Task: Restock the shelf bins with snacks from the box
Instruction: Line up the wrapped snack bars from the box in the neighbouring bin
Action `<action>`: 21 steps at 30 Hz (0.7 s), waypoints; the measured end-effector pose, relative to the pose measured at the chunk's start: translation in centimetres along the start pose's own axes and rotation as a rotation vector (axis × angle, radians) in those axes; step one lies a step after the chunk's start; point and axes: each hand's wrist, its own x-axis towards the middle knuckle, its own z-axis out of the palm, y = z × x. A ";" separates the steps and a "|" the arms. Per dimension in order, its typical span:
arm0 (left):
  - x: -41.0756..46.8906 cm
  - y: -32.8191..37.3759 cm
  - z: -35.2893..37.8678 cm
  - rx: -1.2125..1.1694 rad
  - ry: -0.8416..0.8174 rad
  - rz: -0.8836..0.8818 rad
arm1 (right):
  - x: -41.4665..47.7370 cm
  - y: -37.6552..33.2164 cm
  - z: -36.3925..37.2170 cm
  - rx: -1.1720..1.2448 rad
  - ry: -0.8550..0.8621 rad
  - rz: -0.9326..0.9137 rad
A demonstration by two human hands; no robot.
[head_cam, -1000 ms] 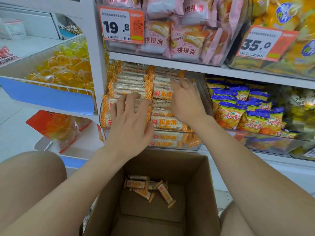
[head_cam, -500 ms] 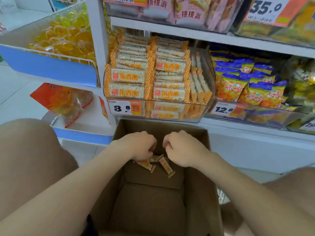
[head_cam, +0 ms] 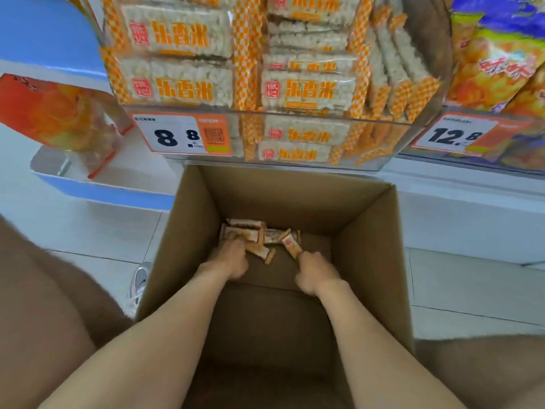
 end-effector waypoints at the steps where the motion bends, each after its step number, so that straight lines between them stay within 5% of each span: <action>1: 0.8 -0.4 0.8 -0.029 0.030 -0.019 | 0.9 -0.1 0.6 0.028 0.011 -0.003; 4: 2.7 -1.2 2.7 -0.078 0.139 -0.058 | 3.2 0.2 2.6 0.078 -0.028 -0.003; 9: 4.7 -2.3 4.2 0.001 0.008 -0.049 | 5.6 1.7 6.3 0.056 -0.167 0.019; 14: 5.1 -1.8 5.0 0.171 0.070 -0.037 | 4.9 2.1 8.6 -0.013 0.007 0.006; 21: 3.1 -1.6 6.9 -0.110 0.160 -0.044 | 4.4 2.9 8.9 0.025 0.023 0.071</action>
